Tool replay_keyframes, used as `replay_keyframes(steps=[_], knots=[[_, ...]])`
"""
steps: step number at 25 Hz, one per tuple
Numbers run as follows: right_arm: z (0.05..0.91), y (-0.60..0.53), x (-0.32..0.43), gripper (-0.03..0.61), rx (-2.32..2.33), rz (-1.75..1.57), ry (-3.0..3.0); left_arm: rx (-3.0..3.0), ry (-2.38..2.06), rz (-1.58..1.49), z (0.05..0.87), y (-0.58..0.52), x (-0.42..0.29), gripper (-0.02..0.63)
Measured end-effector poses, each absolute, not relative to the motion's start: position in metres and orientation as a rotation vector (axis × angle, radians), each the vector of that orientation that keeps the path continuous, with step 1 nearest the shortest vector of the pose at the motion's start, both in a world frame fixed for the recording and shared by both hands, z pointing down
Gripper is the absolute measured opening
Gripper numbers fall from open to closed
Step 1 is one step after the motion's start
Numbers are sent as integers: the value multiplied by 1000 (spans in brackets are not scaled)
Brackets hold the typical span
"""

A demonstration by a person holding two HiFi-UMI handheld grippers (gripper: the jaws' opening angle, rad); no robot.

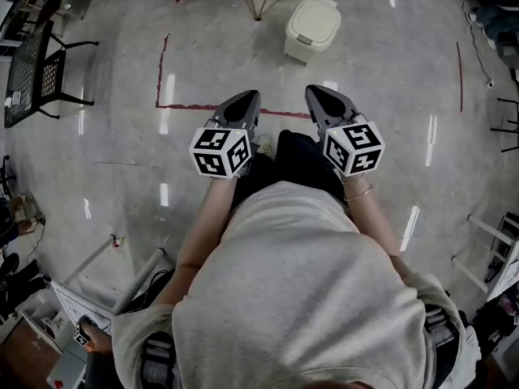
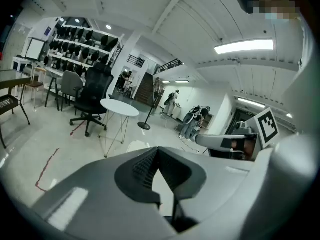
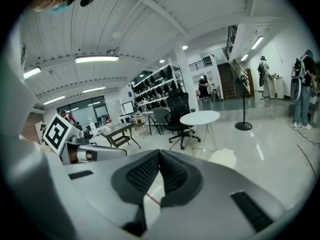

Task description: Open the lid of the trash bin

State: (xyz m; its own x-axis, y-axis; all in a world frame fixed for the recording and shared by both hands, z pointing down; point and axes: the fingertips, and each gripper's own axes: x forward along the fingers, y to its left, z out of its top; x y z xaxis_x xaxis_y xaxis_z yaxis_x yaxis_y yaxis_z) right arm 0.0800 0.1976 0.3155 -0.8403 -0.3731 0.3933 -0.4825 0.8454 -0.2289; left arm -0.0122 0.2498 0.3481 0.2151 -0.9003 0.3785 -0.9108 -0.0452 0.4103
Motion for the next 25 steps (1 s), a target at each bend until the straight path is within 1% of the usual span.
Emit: replay_keyframes(steps=[8,14,19,25], knots=[[331,176,66,6,695,489,-2630,1927,-1539,74,375,235,-20,9],[334,134,47,8,706,488,-2636,1950,-1514,144,380,206,-36,9],[338,89,26,8,699,510,-2643,1947,-1496,156,381,163,-56,9],[349,27,17,8,708,552,-2609,1953,-1431,200,385,98,-57,9]])
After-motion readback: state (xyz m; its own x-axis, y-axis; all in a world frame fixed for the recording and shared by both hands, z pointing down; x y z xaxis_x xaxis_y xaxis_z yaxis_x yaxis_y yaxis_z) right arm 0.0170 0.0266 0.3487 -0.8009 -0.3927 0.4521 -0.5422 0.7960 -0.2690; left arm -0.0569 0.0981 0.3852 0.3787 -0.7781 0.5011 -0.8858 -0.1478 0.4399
